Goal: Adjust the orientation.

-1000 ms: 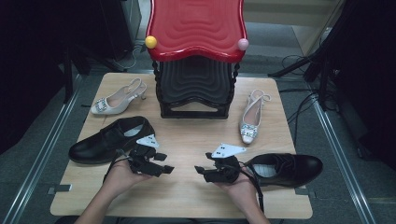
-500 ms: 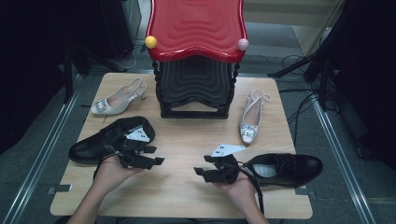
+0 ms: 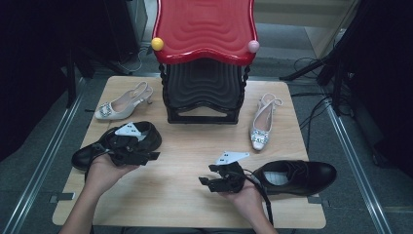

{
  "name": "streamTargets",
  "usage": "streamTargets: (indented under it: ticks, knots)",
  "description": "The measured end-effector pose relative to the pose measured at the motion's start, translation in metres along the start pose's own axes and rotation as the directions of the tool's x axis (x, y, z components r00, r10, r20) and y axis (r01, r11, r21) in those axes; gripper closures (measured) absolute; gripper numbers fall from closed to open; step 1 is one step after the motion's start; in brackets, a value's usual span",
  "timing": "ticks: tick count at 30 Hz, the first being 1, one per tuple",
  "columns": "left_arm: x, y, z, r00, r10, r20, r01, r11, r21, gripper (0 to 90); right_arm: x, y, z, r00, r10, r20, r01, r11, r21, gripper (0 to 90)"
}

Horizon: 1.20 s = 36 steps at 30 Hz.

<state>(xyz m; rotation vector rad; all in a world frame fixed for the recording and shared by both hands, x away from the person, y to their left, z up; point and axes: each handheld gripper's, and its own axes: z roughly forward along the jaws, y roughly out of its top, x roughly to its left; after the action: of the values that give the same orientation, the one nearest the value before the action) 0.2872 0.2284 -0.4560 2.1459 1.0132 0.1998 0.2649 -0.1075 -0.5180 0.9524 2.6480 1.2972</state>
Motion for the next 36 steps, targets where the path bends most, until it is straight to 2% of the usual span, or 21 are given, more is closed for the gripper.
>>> streamTargets:
  ticks: [5,7,11,12,14,17,18,20,21,23,24,26,29,30,31,32,33,34,36]
  knots:
    - [0.006,0.002,-0.004,0.9998,-0.005,-0.018,0.005,0.9999,-0.009,40.6,0.001,0.000,0.003,1.0000,0.004,0.001,-0.004,1.0000,0.007,41.6]
    - [0.010,0.004,-0.005,0.9992,-0.019,-0.034,0.019,0.9998,-0.005,40.6,0.001,0.000,0.003,0.9999,0.016,-0.002,-0.016,0.9999,0.005,41.1]
    - [0.019,0.009,-0.006,0.9989,-0.013,-0.045,0.014,0.9998,0.015,40.5,0.002,0.001,0.003,0.9999,0.016,-0.001,-0.016,0.9999,0.001,41.0]
    - [0.023,0.010,-0.005,0.9981,-0.027,-0.056,0.027,0.9995,0.013,40.3,0.002,0.001,0.003,0.9998,0.020,-0.002,-0.020,0.9998,0.001,40.9]
    - [0.031,0.014,-0.005,0.9966,-0.064,-0.052,0.065,0.9978,0.011,40.4,0.002,0.000,0.000,0.9997,0.024,0.002,-0.024,0.9997,-0.004,40.8]
    - [0.037,0.019,-0.004,0.9951,-0.080,-0.059,0.080,0.9967,0.007,41.4,0.002,0.000,-0.003,0.9996,0.028,0.007,-0.028,0.9995,-0.014,40.7]
    - [0.040,0.025,0.000,0.9931,-0.090,-0.075,0.091,0.9958,0.010,41.7,0.002,0.000,-0.004,0.9995,0.032,0.008,-0.032,0.9994,-0.017,40.7]
    - [0.041,0.029,0.002,0.9939,-0.085,-0.071,0.086,0.9962,0.015,43.4,0.002,0.000,-0.005,0.9993,0.038,0.008,-0.038,0.9991,-0.017,40.7]
    - [0.041,0.033,0.008,0.9965,-0.074,-0.039,0.075,0.9968,0.026,44.4,0.000,-0.001,-0.005,0.9992,0.038,0.012,-0.038,0.9991,-0.016,40.2]
    - [0.041,0.035,0.009,0.9964,-0.073,-0.042,0.074,0.9968,0.028,46.9,0.000,-0.001,-0.005,0.9991,0.039,0.014,-0.039,0.9991,-0.014,40.0]
    - [0.043,0.037,0.014,0.9946,-0.073,-0.073,0.077,0.9960,0.045,47.3,-0.001,-0.001,-0.005,0.9989,0.045,0.016,-0.045,0.9989,-0.012,39.7]
    - [0.045,0.037,0.019,0.9929,-0.080,-0.087,0.085,0.9950,0.052,48.8,-0.002,-0.001,-0.005,0.9989,0.044,0.016,-0.044,0.9990,-0.011,39.7]
    - [0.046,0.035,0.025,0.9921,-0.066,-0.107,0.075,0.9942,0.077,49.6,-0.001,-0.001,-0.004,0.9990,0.042,0.015,-0.042,0.9991,-0.009,39.7]
    - [0.048,0.032,0.032,0.9924,-0.088,-0.086,0.095,0.9921,0.082,50.3,-0.001,-0.001,-0.004,0.9991,0.040,0.012,-0.040,0.9992,-0.005,39.8]
    - [0.048,0.031,0.036,0.9922,-0.094,-0.082,0.101,0.9907,0.091,50.3,-0.001,-0.002,-0.003,0.9991,0.041,0.010,-0.041,0.9992,-0.002,39.8]
    - [0.048,0.030,0.040,0.9916,-0.081,-0.101,0.091,0.9910,0.098,50.2,0.000,-0.002,-0.003,0.9991,0.041,0.011,-0.041,0.9992,0.000,39.8]
    - [0.048,0.030,0.040,0.9916,-0.081,-0.101,0.091,0.9910,0.098,50.4,0.000,-0.002,-0.003,0.9991,0.041,0.011,-0.041,0.9992,0.001,39.8]
    - [0.045,0.031,0.044,0.9905,-0.053,-0.127,0.065,0.9930,0.098,51.5,0.000,-0.002,-0.003,0.9991,0.040,0.012,-0.040,0.9992,0.001,39.7]
    - [0.044,0.031,0.047,0.9919,-0.055,-0.114,0.066,0.9935,0.093,52.4,0.000,-0.003,-0.003,0.9992,0.039,0.012,-0.039,0.9992,0.001,39.8]
